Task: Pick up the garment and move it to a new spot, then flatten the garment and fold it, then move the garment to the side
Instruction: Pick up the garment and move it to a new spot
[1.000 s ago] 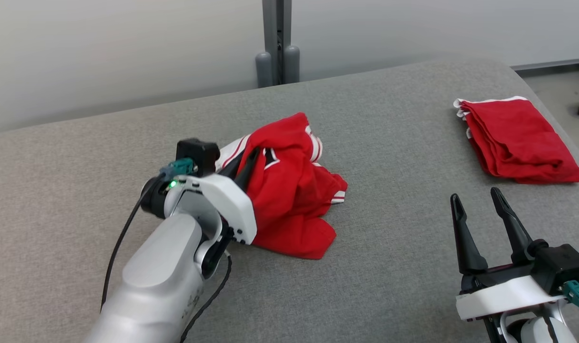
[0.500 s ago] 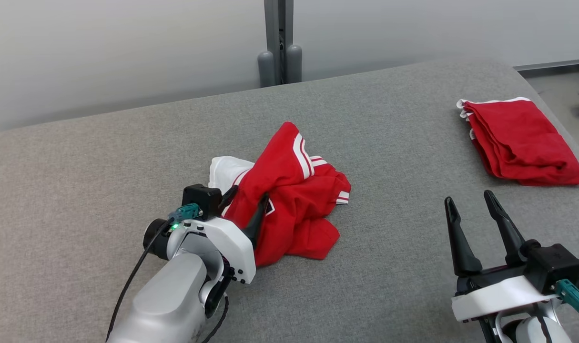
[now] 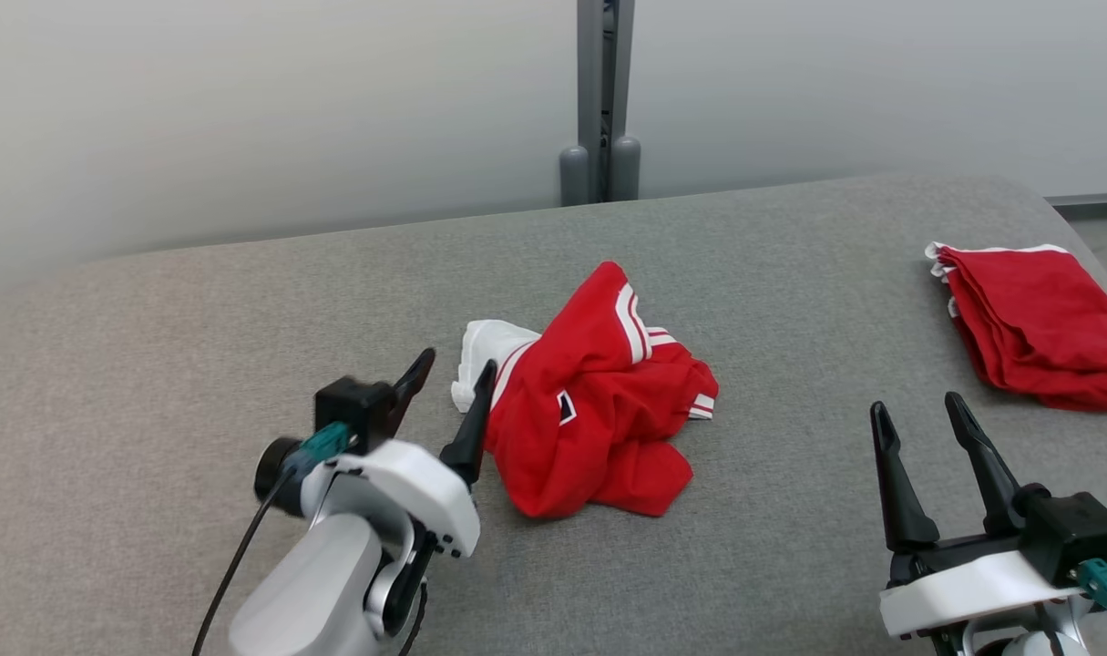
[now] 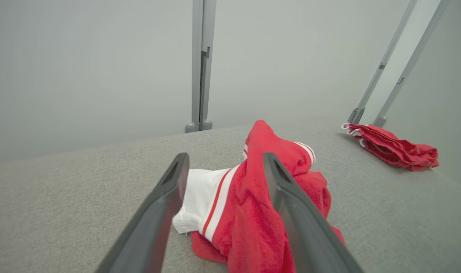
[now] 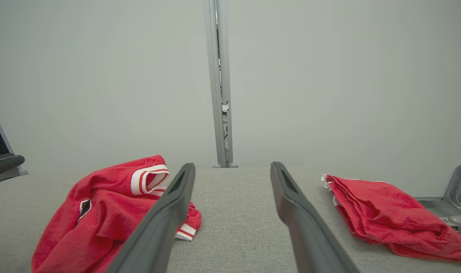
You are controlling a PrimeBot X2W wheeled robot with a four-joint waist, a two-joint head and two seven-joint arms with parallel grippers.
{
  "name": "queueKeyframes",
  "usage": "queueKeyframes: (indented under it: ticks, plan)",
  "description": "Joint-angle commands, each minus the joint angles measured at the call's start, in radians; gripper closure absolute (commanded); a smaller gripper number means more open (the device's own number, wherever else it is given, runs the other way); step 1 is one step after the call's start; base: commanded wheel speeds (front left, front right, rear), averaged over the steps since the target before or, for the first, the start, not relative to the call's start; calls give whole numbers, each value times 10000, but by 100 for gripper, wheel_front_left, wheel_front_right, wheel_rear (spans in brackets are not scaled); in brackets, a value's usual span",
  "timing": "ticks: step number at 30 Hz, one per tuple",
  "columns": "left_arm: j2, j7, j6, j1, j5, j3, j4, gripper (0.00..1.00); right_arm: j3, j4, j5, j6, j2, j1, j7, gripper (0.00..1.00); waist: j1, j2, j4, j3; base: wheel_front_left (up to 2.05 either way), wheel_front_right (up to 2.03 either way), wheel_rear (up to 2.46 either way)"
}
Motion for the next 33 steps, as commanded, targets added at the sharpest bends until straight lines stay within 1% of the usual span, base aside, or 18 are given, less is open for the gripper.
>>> queueKeyframes:
  ticks: [1,4,7,11,13,19,25,33]
  plan:
    - [127,-41,142,391,121,280,-398,0,-70,-36,119,3,-49,129,-48,0,0,0,144,-91,0,0,0]
    - [326,-42,381,1189,421,885,-1365,0,-80,-90,339,3,-45,261,-91,0,0,0,298,-123,0,0,0]
    - [524,-42,564,1933,755,1355,-2226,0,-103,-155,312,3,-51,357,-112,0,0,0,413,-151,0,0,0]
    - [654,-42,943,2931,1166,2074,-3379,0,-185,-256,248,3,-51,499,-140,0,0,0,521,-185,0,0,0]
    - [639,-30,1102,3421,1337,2408,-3896,0,-229,-283,247,3,-51,566,-131,0,0,0,569,-194,0,0,0]
    - [322,-31,1472,4826,1714,3321,-5187,0,-222,-236,452,3,-51,738,-166,0,0,0,664,-224,0,0,0]
    - [87,-31,1563,5654,2051,3886,-5666,0,-43,-29,677,3,-51,705,-189,0,0,0,778,-261,0,0,0]
    - [-50,-32,1335,5884,2439,4303,-5744,0,74,201,748,3,-51,648,-200,0,0,0,949,-321,0,0,0]
